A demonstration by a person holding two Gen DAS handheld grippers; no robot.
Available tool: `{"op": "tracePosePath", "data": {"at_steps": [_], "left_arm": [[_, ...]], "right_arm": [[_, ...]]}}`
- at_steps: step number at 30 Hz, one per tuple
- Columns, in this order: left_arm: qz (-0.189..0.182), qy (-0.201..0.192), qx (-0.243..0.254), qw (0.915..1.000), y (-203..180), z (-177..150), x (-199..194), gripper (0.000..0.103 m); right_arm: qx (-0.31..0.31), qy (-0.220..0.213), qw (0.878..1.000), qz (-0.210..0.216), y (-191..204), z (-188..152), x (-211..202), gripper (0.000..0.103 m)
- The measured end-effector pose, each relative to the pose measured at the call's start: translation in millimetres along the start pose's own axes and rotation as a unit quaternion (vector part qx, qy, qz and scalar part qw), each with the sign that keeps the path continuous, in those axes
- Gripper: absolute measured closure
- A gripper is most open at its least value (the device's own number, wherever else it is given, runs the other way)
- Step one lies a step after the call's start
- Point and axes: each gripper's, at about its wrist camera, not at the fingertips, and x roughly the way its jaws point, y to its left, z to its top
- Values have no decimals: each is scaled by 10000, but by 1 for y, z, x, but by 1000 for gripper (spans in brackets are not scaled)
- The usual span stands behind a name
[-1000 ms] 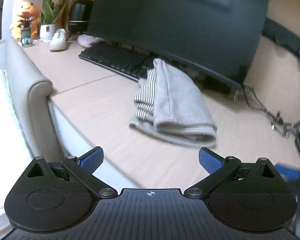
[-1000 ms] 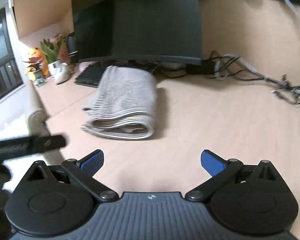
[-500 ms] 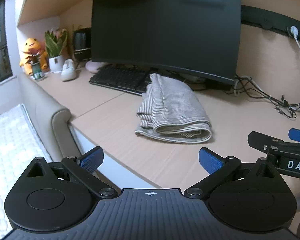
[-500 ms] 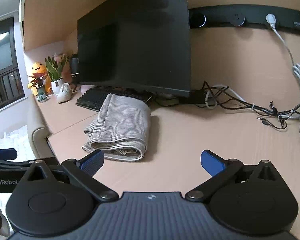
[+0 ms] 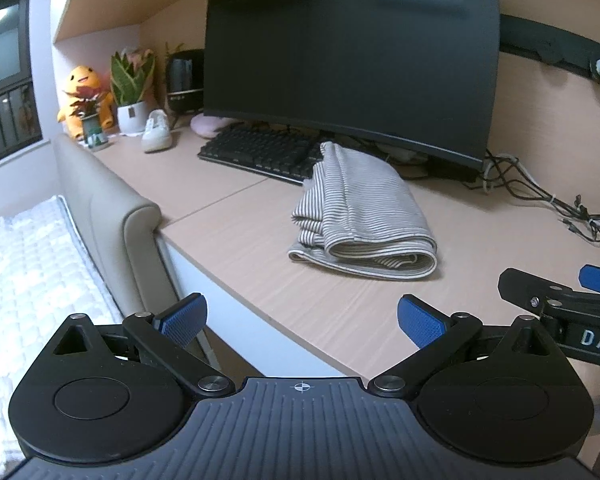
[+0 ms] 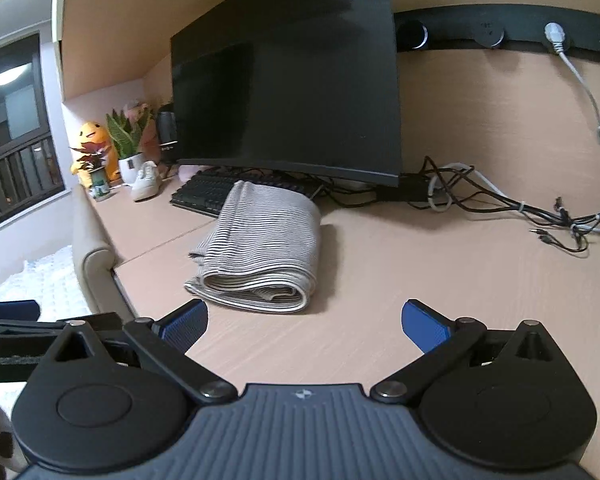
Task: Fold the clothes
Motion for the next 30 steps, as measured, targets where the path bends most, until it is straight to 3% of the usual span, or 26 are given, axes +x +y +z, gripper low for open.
{"op": "tracePosePath", "data": {"at_steps": [30], "left_arm": [[-210,65,-92,9997,16,-4,-5,0]], "right_arm": [[1,139,9999,-86,12,-4,-4,0]]}}
